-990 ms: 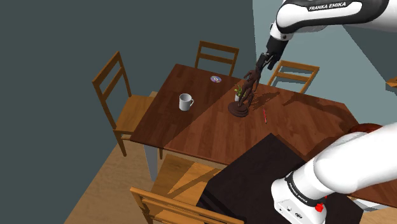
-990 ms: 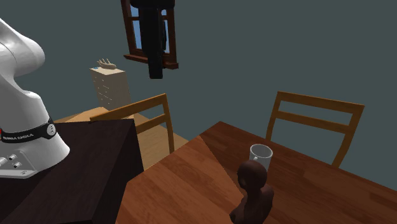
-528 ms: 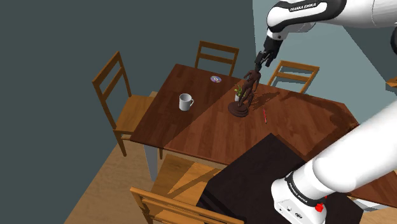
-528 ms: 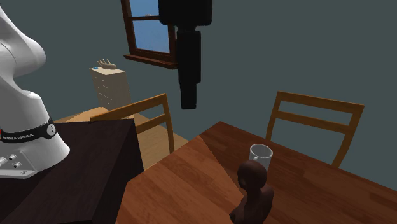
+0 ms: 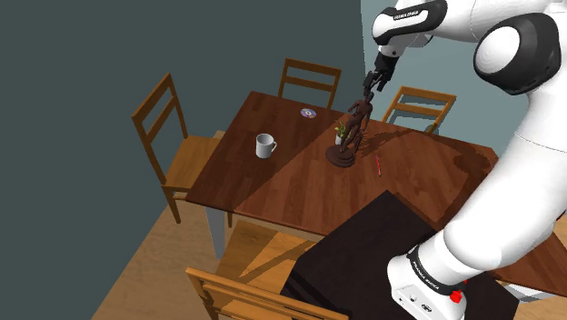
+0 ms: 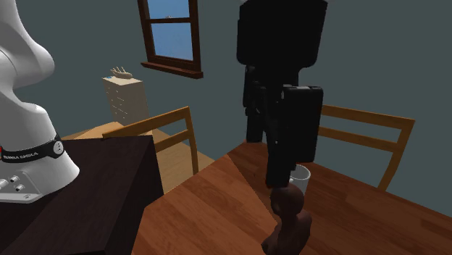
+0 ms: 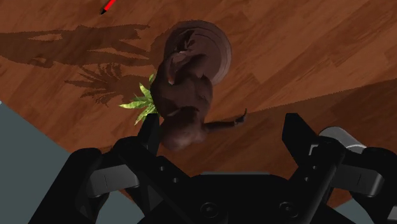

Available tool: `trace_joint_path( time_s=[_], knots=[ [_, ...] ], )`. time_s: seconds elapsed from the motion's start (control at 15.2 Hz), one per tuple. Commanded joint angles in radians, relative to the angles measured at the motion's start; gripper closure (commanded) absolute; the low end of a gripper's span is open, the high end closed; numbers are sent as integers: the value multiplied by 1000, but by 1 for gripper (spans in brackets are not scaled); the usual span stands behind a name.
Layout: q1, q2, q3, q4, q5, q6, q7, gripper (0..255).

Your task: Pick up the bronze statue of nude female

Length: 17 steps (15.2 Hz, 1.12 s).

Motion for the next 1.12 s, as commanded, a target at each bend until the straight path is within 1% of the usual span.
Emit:
trace_joint_path(
  time_s=[0.0, 0.07, 0.13, 0.59, 0.73, 0.79, 1.06],
  knots=[
    [-30, 75, -2, 87, 27, -17, -34, 0],
    [-46, 118, -1, 140, 41, -29, -49, 0],
    [-52, 132, 0, 157, 45, -33, -53, 0],
    [-54, 161, 7, 97, 56, 55, -57, 0],
    [-54, 161, 7, 97, 56, 55, -57, 0],
    [-54, 160, 7, 95, 56, 56, -57, 255],
    [-53, 160, 7, 95, 56, 56, -57, 255]
  ],
)
